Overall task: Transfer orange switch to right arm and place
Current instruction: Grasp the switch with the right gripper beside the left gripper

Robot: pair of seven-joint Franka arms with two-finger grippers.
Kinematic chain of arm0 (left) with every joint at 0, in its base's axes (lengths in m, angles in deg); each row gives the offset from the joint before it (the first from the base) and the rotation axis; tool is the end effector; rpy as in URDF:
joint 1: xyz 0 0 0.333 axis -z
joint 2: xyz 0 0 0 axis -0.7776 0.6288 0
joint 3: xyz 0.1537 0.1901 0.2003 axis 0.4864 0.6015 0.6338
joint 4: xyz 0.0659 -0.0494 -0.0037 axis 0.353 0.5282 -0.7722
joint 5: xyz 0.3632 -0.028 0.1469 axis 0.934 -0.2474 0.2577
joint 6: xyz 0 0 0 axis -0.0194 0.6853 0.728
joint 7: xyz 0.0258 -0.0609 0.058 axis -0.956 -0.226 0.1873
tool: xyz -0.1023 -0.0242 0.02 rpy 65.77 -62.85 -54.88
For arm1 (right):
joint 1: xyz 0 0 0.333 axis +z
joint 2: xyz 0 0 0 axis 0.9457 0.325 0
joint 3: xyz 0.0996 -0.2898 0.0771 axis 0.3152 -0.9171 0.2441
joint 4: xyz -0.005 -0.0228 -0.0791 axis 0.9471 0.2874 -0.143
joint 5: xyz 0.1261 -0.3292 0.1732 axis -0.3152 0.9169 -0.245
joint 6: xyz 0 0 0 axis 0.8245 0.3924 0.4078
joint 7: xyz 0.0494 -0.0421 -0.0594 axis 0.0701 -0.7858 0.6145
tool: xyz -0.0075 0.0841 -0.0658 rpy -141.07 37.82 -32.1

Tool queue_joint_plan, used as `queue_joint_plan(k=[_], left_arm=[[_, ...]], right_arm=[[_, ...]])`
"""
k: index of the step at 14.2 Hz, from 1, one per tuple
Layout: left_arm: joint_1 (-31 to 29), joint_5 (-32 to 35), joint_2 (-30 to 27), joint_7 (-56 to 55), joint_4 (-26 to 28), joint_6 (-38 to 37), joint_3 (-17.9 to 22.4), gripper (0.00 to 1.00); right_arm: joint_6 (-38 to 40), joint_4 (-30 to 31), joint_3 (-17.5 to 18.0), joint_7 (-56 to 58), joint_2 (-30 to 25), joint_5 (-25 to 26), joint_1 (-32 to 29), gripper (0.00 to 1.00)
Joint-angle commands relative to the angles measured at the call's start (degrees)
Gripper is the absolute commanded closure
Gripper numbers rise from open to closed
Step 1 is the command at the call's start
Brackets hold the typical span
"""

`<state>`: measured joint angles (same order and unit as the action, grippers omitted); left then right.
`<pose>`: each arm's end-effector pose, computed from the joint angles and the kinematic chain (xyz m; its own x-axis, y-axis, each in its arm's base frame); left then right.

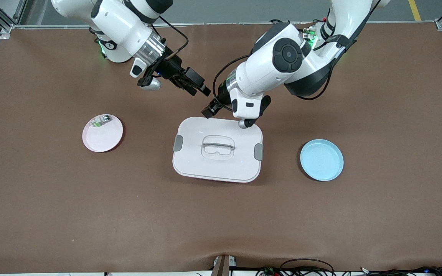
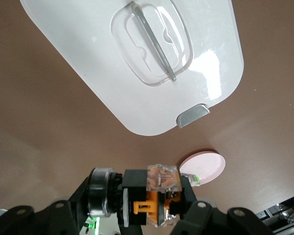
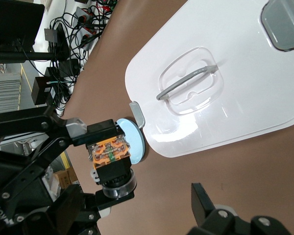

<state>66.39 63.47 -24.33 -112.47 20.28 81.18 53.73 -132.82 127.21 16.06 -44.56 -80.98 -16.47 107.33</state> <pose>0.5105 -0.4820 0.4922 0.5869 0.6601 -0.4688 0.7979 -0.5697 0.1968 0.4192 0.3573 0.4763 0.8476 -0.5183 -0.1136 -0.4329 -0.5516 -0.7130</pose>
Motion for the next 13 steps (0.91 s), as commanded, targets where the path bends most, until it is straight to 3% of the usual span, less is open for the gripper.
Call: queue_joint_plan(k=[1, 7, 13], left_arm=[[0.9, -1.6, 0.6, -2.1, -1.7, -0.1, -0.1, 1.0], [1.7, -4.1, 1.0, -4.2, -1.8, -0.1, -0.1, 1.0], [2.0, -4.2, 1.4, -4.3, -1.8, -0.2, -0.2, 1.0]], right_arm=[[-0.3, -2.8, -0.6, 0.8, 2.2, -1.4, 0.4, 0.0], [-0.2, -4.6, -0.6, 1.8, 4.2, -1.0, 0.7, 0.0], [0.4, -3.7, -0.6, 11.6, 4.2, -1.0, 0.2, 0.0]])
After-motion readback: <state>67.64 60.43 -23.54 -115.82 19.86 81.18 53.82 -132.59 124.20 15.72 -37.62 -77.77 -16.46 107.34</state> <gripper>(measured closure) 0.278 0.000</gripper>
